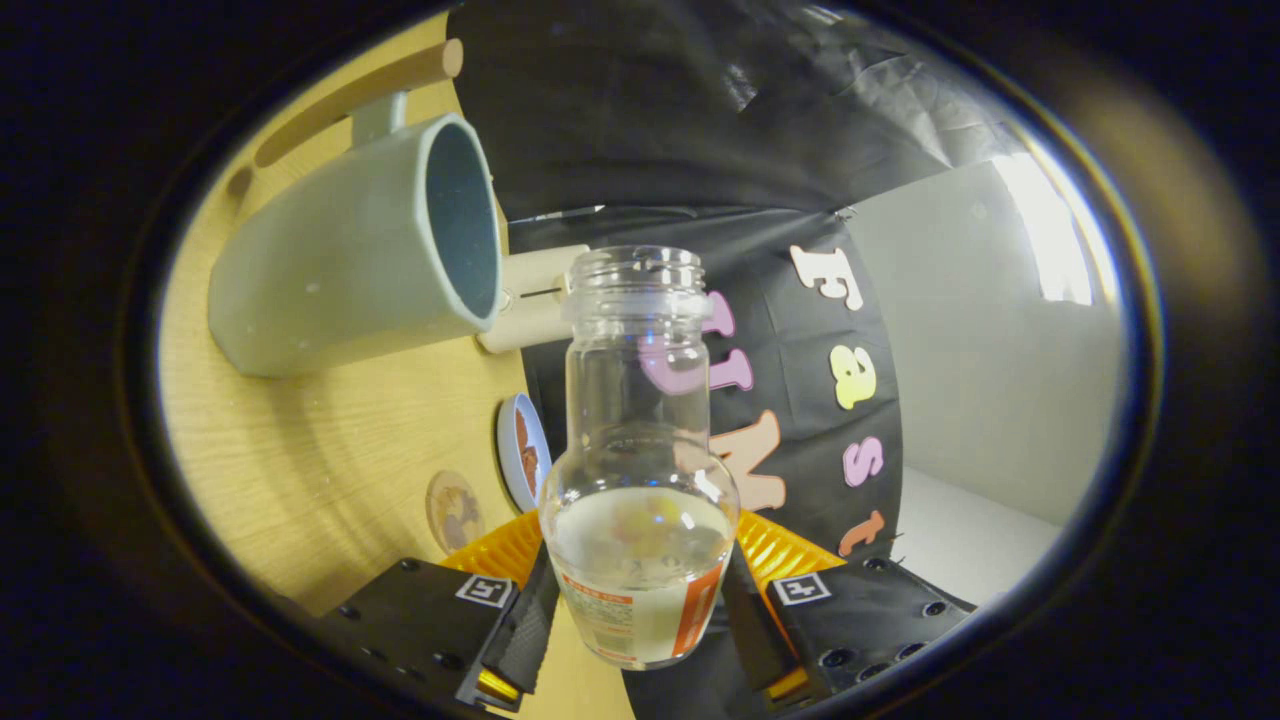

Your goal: Take the bottle from table, then pour the juice into the cup, finally place the bottle on the coaster

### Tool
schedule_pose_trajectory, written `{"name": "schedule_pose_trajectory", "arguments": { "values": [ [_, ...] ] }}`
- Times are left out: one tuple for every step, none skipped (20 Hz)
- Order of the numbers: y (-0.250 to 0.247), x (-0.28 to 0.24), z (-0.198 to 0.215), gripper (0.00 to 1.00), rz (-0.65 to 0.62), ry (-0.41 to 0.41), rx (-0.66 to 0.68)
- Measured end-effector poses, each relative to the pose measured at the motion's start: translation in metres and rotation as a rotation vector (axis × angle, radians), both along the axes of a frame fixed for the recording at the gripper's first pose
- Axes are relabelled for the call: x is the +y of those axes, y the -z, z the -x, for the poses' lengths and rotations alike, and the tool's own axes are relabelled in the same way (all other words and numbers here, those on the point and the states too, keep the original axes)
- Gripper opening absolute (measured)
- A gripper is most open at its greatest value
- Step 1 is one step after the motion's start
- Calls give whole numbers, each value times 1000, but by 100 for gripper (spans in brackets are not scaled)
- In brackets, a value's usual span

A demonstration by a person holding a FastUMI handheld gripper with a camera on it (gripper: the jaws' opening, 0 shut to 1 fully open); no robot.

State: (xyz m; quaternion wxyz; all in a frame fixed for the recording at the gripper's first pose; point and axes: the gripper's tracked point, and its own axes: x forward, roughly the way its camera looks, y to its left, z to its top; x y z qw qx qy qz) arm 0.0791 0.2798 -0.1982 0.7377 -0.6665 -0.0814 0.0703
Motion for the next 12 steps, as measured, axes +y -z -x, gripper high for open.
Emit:
{"name": "schedule_pose_trajectory", "arguments": {
  "values": [
    [-2,-1,1,79,12,-2,-12],
    [-4,0,2,79,27,-4,-26],
    [-6,0,2,78,40,-6,-38],
    [-8,-1,1,78,51,-8,-46],
    [-7,0,0,78,60,-11,-51],
    [-6,1,0,78,67,-13,-53],
    [-7,2,0,78,75,-14,-58],
    [-9,2,1,78,90,-16,-72],
    [-13,2,1,78,110,-20,-94],
    [-16,4,0,78,128,-25,-113],
    [-17,5,0,78,140,-29,-123],
    [-17,4,0,78,141,-30,-121]
  ]
}}
